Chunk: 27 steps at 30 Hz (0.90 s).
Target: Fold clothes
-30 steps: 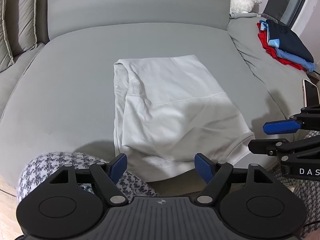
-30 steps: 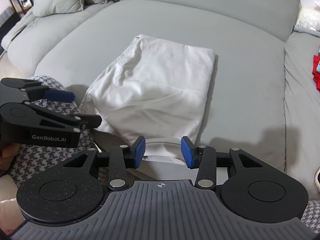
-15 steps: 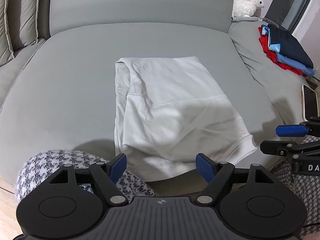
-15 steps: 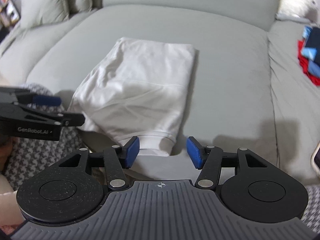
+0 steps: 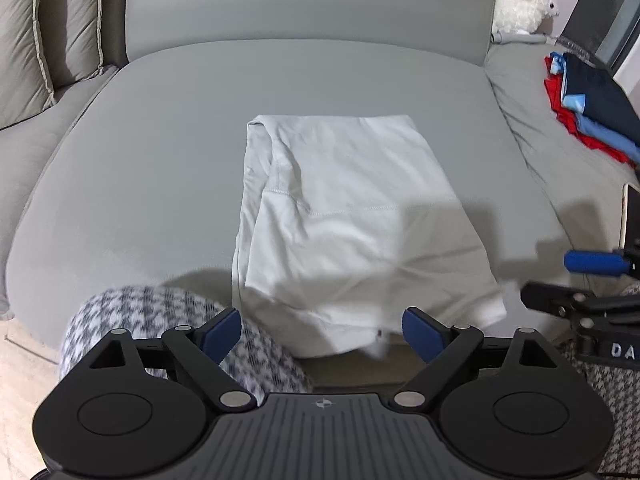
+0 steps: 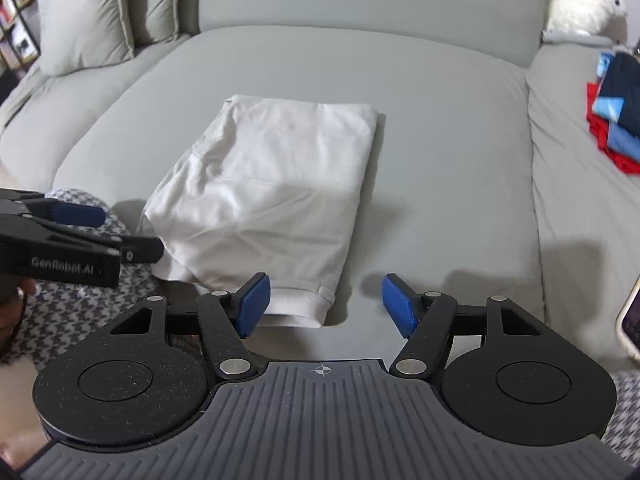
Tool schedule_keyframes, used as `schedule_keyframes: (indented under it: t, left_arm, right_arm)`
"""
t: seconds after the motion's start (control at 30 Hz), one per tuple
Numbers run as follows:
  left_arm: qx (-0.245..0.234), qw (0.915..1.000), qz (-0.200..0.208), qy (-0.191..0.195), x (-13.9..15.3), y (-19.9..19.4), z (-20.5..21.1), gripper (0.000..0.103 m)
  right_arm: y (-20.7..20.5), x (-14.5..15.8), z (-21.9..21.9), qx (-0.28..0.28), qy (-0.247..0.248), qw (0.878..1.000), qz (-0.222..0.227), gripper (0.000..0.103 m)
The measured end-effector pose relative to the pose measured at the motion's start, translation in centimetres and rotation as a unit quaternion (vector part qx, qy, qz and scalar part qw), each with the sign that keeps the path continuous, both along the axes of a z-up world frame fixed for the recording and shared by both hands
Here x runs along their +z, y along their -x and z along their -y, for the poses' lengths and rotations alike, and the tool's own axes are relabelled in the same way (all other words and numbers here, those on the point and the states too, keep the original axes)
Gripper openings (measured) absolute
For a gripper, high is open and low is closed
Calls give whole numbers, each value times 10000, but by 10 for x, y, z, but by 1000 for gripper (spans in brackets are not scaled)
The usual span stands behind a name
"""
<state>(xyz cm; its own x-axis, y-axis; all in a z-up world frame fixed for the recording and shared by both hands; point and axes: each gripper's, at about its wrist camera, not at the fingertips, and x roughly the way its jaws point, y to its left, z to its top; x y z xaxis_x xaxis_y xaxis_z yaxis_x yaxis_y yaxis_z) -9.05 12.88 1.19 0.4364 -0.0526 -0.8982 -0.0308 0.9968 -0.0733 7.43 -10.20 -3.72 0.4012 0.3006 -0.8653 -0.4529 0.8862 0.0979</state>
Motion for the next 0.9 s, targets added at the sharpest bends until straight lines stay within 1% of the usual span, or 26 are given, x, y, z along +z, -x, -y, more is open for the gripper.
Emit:
schedule_keyframes:
  t: [0.13, 0.3, 0.33, 0.4, 0.43, 0.5, 0.53, 0.67, 0.77, 0.9]
  left_arm:
    - [-24, 9998, -167, 93, 7, 7, 2, 89]
    - [141, 9994, -241, -204, 16, 13, 4, 91]
    - [173, 9993, -259, -223, 17, 13, 4, 93]
    - [219, 9992, -282, -179, 18, 15, 4, 94]
    - [230, 9992, -295, -142, 19, 15, 4, 94]
    - [220, 9992, -320, -91, 18, 15, 5, 94]
    - [207, 9992, -334, -84, 18, 15, 6, 94]
    - [165, 9991, -377, -79, 19, 10, 7, 94]
    - [200, 9992, -327, -101, 23, 7, 5, 94]
    - [282, 9990, -238, -246, 27, 7, 8, 93]
  right_arm:
    - [1, 6, -4, 144, 10, 9999, -52, 69]
    - [6, 13, -7, 342, 30, 9994, -104, 69]
    - [8, 15, -8, 393, 51, 9992, -91, 69]
    - [10, 18, -8, 449, 77, 9989, -60, 69]
    - [11, 19, -8, 481, 84, 9988, -51, 70]
    - [12, 20, -8, 506, 87, 9987, -55, 81]
    - [13, 20, -8, 516, 90, 9986, -47, 82]
    - [12, 21, -10, 529, 104, 9985, -79, 82]
    - [11, 24, -11, 547, 110, 9984, -53, 82]
    - [13, 25, -13, 595, 159, 9981, 11, 83]
